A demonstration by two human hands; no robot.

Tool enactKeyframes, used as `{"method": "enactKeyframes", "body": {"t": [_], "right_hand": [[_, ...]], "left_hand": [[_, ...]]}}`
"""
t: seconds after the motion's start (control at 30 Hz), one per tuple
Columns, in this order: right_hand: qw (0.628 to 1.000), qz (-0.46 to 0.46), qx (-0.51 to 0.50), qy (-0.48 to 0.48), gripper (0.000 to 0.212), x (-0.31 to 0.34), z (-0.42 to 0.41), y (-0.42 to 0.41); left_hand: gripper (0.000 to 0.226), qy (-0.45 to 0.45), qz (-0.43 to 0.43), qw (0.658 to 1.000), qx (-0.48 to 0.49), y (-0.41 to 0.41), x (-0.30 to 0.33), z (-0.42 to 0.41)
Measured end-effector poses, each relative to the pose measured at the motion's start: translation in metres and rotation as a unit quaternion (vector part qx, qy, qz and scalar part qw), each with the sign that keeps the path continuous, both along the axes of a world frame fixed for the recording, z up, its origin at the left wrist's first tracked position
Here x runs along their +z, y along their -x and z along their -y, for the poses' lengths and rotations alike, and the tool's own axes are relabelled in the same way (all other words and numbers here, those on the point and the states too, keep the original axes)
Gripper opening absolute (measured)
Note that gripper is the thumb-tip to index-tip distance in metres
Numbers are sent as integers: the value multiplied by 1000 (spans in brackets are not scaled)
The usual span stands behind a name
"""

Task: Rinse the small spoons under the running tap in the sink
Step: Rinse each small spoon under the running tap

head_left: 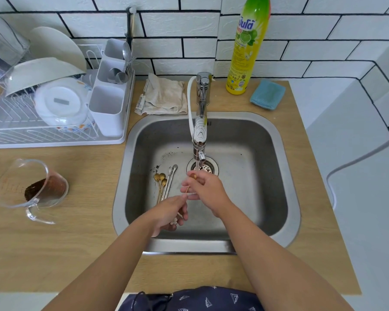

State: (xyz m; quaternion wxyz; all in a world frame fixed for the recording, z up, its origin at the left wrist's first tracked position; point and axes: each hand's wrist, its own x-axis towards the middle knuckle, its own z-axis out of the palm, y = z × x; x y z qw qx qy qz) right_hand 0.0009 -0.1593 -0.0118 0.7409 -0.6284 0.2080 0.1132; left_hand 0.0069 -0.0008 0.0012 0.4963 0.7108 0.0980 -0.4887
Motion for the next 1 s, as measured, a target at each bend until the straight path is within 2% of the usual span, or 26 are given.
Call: {"method": "enactKeyframes", "body": {"t": [0.1, 0.23, 0.3, 0.4, 0.5, 0.63, 0.73, 0.9, 1.0], "right_hand": [[999, -3, -5, 32, 15, 3, 1, -3], [1000, 2, 12, 17, 18, 4, 1, -4], [999, 4, 0, 35, 10, 2, 1, -2], [999, -6, -7, 42, 16, 0, 0, -2], [999, -3, 34, 36, 19, 1, -1, -1], [998, 1, 10, 63, 15, 0, 2, 1], [998, -19, 36, 38, 21, 0, 3, 0], [998, -8, 22, 57, 15, 2, 6, 1], [999, -23, 39, -1, 24, 4, 7, 0]], "left_hand": [[44, 8, 10, 1000, 2, 0, 0, 0], [40, 3, 26, 1000, 10, -3, 3, -1], [40, -3, 37, 999, -1, -2, 3, -1], [41, -20, 46, 999, -21, -1, 3, 0], [43, -48, 57, 997, -25, -1, 1, -1], [45, -61, 81, 994, -39, 0, -2, -2], [45, -70, 85, 993, -39, -1, -1, -3], [48, -72, 88, 993, -38, -2, 0, -2], [47, -64, 78, 995, -26, -4, 2, -1]]}}
